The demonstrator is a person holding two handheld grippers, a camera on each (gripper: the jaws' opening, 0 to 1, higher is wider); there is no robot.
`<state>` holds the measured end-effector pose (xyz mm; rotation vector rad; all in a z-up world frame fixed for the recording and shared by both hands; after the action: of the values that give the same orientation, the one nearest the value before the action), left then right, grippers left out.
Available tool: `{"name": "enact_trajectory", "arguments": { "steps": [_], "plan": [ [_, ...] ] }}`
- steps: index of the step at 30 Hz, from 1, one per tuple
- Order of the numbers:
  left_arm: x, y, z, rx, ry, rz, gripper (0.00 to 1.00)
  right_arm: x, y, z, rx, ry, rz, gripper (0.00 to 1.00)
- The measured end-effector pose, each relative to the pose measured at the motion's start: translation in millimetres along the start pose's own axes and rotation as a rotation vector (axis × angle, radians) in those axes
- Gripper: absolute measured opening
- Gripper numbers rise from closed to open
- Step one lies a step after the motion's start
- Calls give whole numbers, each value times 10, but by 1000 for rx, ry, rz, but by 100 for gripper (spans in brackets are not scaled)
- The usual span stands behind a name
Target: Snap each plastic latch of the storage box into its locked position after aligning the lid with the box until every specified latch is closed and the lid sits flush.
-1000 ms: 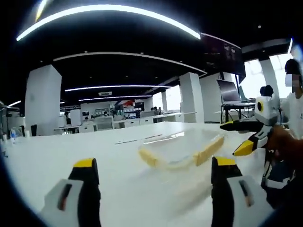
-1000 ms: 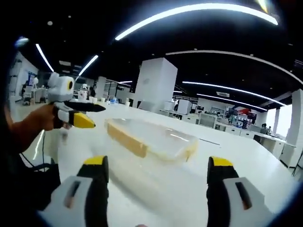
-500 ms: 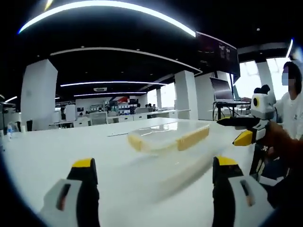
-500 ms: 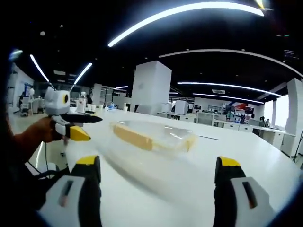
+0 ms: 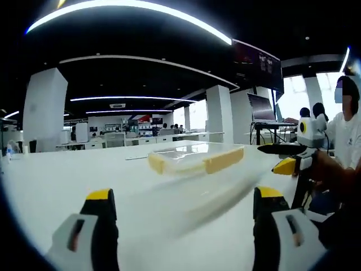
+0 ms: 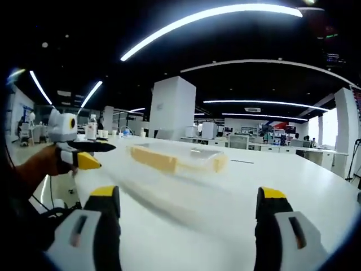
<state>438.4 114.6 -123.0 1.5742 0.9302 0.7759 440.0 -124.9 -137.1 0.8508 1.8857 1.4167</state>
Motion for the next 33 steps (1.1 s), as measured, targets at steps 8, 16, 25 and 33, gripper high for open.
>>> {"name": "enact_trajectory", "arguments": {
  "steps": [8, 16, 25, 33],
  "plan": [
    [-19, -7, -27, 3, -18, 2, 99, -3, 20, -37, -10, 24, 47, 100],
    [65, 14, -7, 8, -26, -50, 99, -102, 26, -97, -7, 50, 136, 100],
    [-29, 1, -23, -2, -31, -35, 95, -43, -6, -128, 7, 40, 75, 92],
    [-72, 3, -19, 2, -34, -33, 97, -19, 11, -112, 14, 41, 62, 98]
  ]
}}
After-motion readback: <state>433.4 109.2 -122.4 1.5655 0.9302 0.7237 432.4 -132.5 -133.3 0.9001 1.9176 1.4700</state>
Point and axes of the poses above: the point that each gripper's makers call its tool centre point, and the gripper's own axes: z roughly forward along the fingers, x roughly to its left, y roughly out of its top, the point moved 4 cm from there along -z, roughly backward along the fingers, and after that the axes turned 11 degrees about x, right-handed, at the moved point
